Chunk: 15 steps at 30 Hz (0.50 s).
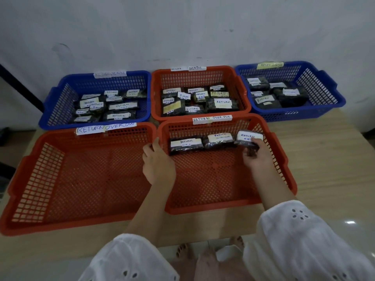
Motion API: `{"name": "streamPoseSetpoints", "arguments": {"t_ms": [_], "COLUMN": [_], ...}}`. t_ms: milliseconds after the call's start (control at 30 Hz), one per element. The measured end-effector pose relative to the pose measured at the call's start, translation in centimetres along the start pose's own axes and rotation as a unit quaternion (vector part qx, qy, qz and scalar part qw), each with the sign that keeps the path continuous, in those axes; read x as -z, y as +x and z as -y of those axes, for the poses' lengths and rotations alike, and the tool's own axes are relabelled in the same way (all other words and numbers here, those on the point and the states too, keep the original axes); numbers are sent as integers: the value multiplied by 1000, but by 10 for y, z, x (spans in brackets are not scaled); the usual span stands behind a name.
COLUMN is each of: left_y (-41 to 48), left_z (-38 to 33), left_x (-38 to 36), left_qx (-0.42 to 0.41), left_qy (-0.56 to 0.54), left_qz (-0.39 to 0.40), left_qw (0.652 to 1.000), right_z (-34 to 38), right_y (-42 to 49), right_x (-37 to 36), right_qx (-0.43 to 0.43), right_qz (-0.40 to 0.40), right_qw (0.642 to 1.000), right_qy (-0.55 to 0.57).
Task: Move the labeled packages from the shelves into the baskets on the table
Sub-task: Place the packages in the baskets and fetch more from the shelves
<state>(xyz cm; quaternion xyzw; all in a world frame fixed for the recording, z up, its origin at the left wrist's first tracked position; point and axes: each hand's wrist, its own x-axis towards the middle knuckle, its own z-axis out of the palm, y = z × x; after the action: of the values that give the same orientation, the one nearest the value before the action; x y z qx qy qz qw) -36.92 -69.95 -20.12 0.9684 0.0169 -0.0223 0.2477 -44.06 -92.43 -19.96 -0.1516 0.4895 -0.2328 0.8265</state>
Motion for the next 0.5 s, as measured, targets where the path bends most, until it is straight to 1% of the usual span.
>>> {"name": "streamPoseSetpoints", "arguments": {"t_ms": [133, 367, 433, 500], "left_y": [0, 0, 0, -1], "left_z": [1, -1, 0, 1], "left_x": [-2, -2, -3, -3], "left_qx": [1, 7, 5, 2], "left_qy": [9, 7, 12, 19], "left_qz": [-7, -10, -16, -21], "left_qw": [1000, 1000, 1000, 1000], "right_z": [3, 18, 22, 23], "right_y": [10, 25, 27, 28], "right_x": [-7, -8, -5, -4], "right_qx": [-17, -40, -54, -65], "right_qz": [-1, -5, -4, 12], "right_qw": [999, 984, 983, 990], "right_qy": [-36, -172, -173, -128]}}
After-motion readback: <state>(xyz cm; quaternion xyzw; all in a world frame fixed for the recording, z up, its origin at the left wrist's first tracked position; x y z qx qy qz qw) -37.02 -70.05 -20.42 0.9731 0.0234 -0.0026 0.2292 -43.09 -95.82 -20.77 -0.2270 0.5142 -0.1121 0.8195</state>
